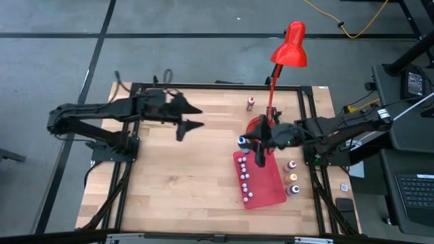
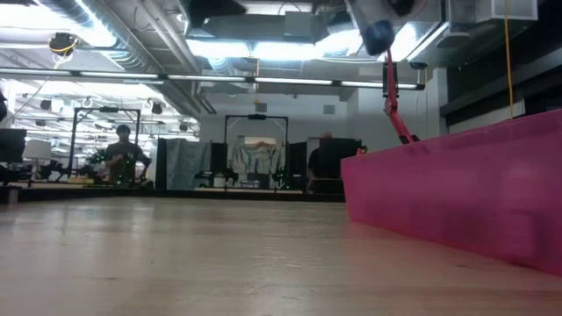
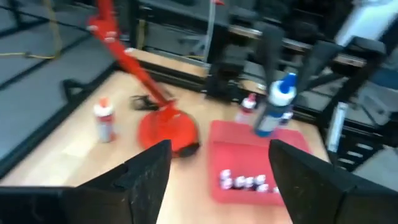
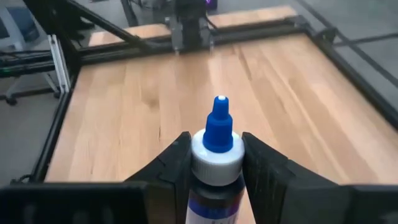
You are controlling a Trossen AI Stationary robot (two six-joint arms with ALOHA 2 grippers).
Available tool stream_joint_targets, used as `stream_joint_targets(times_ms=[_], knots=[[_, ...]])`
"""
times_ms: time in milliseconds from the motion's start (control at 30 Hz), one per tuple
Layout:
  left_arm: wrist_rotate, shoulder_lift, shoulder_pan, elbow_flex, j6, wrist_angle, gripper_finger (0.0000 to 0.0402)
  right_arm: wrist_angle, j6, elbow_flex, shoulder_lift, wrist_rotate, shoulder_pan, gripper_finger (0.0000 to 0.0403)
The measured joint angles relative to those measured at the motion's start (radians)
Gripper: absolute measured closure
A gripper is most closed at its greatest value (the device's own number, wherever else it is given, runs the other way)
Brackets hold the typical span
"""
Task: Pick & Place food coloring
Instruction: Put the large blue food coloring bottle into the red bin
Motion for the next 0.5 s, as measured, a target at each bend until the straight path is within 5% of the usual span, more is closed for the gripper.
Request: stream_joint_targets(times_ms=[233, 500], knots=[[-0.044, -0.229, 0.058, -0.140, -0.019, 0.011, 0.0137, 0.033, 0.150, -0.158, -0.110, 0.233, 0.135, 0.0284], [-0.234, -0.406, 0.077, -0.170, -0.003, -0.017, 0.0137, 0.057, 0.352, -0.335, -0.158, 0.508, 0.248, 0.0284]])
